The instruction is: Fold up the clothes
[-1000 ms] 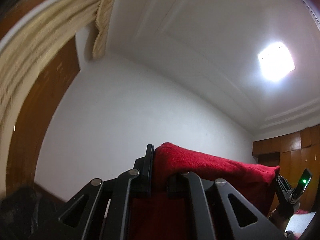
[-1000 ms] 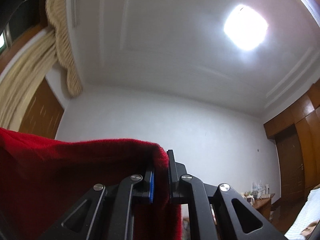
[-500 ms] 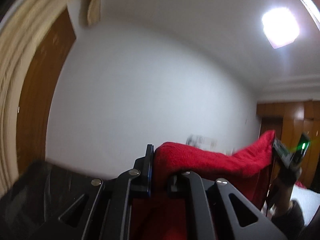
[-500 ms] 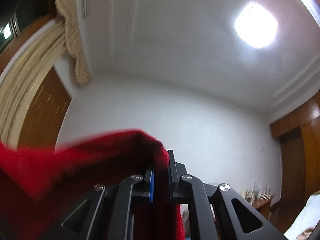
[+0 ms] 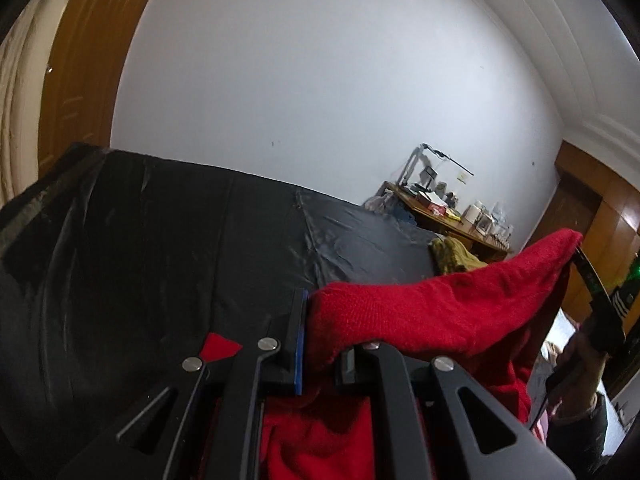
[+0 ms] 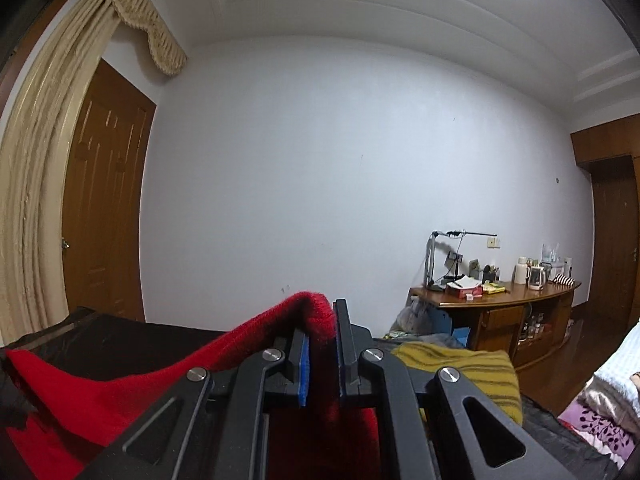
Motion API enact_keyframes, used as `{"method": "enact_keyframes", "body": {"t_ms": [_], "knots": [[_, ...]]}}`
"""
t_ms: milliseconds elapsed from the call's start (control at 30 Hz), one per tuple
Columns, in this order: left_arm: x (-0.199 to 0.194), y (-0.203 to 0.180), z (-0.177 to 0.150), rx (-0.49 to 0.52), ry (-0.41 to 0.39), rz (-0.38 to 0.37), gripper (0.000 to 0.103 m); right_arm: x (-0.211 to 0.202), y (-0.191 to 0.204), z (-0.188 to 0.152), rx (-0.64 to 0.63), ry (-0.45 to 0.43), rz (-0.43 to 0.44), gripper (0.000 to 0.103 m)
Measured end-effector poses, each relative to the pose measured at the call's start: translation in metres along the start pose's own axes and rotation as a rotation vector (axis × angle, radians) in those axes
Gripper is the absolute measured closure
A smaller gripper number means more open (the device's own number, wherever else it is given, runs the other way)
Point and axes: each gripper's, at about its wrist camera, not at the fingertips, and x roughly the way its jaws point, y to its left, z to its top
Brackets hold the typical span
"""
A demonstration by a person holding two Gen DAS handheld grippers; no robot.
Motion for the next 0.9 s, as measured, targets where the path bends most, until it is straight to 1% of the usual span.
{"method": "enact_keyframes", "body": {"t_ms": [33, 133, 167, 233, 300, 333, 500, 633, 733, 900], "knots": [[-0.005, -0.001, 0.005, -0.009, -0.016, -0.001, 0.091, 0.002, 0.003, 0.005, -0.002, -0.007, -0.003, 0.093], [-0.015, 0.0, 0.017, -0.036, -0.09, -0.013, 0.091, -0.009, -0.003, -0.008, -0.009, -0.041, -0.018, 0.093], [-0.024, -0.004, 0.027, -0.034, -0.121, -0.017, 0.091, -0.011, -0.003, -0.008, -0.01, -0.055, -0.021, 0.093], [-0.039, -0.014, 0.046, -0.025, -0.183, -0.022, 0.091, -0.013, -0.001, -0.003, -0.012, -0.085, -0.024, 0.093], [-0.057, -0.022, 0.057, -0.006, -0.248, -0.036, 0.091, -0.019, 0.001, 0.009, -0.017, -0.124, -0.03, 0.093], [-0.068, -0.026, 0.067, 0.004, -0.293, -0.046, 0.091, -0.024, 0.001, 0.016, -0.02, -0.152, -0.037, 0.093], [-0.154, -0.058, 0.105, 0.072, -0.569, -0.094, 0.091, -0.049, -0.011, 0.058, 0.029, -0.305, -0.052, 0.093], [-0.212, -0.084, 0.119, 0.12, -0.75, -0.09, 0.091, -0.073, -0.011, 0.088, 0.055, -0.414, -0.038, 0.093], [-0.241, -0.094, 0.123, 0.142, -0.826, -0.085, 0.091, -0.095, -0.002, 0.103, 0.033, -0.495, -0.047, 0.093], [-0.268, -0.11, 0.125, 0.184, -0.898, -0.076, 0.091, -0.123, 0.004, 0.124, 0.035, -0.592, -0.057, 0.093]]}}
